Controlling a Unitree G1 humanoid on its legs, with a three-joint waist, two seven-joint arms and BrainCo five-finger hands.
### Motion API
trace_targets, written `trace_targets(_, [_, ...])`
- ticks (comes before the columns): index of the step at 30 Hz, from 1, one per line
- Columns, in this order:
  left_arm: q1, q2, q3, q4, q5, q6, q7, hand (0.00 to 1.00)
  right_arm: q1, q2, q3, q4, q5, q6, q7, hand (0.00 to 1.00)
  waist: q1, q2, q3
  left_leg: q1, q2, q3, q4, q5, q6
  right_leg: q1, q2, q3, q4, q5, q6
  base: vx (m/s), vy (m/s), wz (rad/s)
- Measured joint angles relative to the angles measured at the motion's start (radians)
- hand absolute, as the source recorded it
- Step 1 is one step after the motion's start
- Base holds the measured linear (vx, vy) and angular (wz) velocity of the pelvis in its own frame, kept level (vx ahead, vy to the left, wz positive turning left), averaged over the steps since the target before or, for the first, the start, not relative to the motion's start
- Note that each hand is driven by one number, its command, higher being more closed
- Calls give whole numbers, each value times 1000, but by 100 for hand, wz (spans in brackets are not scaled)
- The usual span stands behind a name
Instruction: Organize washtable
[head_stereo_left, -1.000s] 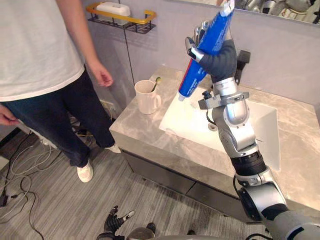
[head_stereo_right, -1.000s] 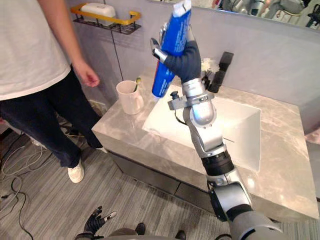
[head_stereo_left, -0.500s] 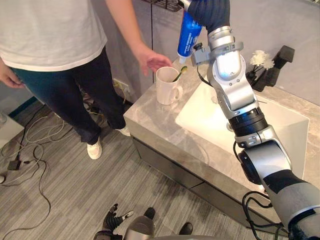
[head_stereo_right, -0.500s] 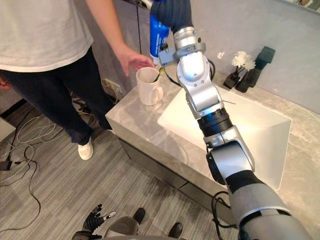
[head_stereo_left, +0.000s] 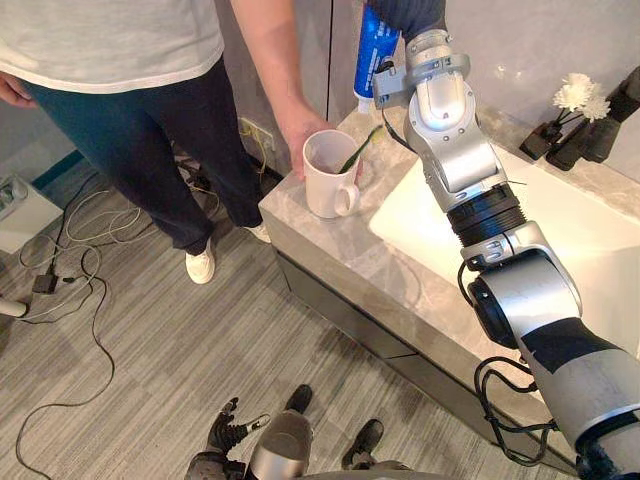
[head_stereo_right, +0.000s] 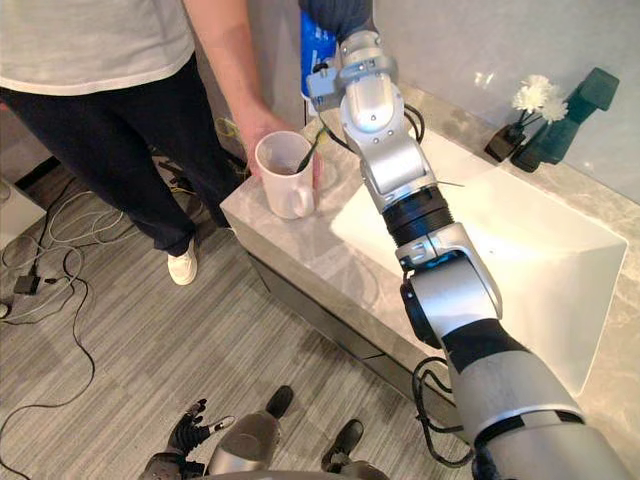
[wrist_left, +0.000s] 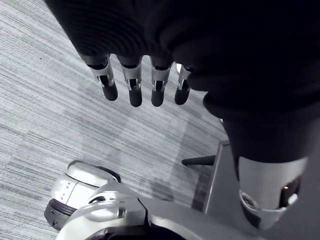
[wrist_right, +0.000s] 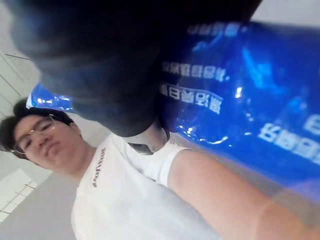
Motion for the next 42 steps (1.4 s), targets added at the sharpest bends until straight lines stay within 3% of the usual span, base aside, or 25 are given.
trace_targets(31, [1, 0, -13, 1, 0, 1, 20, 0, 78, 34, 42, 21, 3, 1, 25, 100, -8, 11, 8, 8, 4, 6, 2, -2, -2, -12, -1, 19, 28, -9, -11, 1, 2, -1])
trace_targets(39, [7, 0, -13, -1, 0, 2, 19, 0, 168, 33, 40, -112, 33, -3, 44, 100, -17, 12, 7, 27, 3, 7, 1, -2, -2, 6, -2, 20, 30, -10, -10, 0, 0, 0])
trace_targets(42, [14, 1, -12, -2, 0, 2, 19, 0, 225, 38, 40, -216, 55, -22, 55, 100, -33, 12, 6, 28, 2, 7, 1, -1, -2, 6, -3, 20, 31, -10, -10, 0, 0, 0])
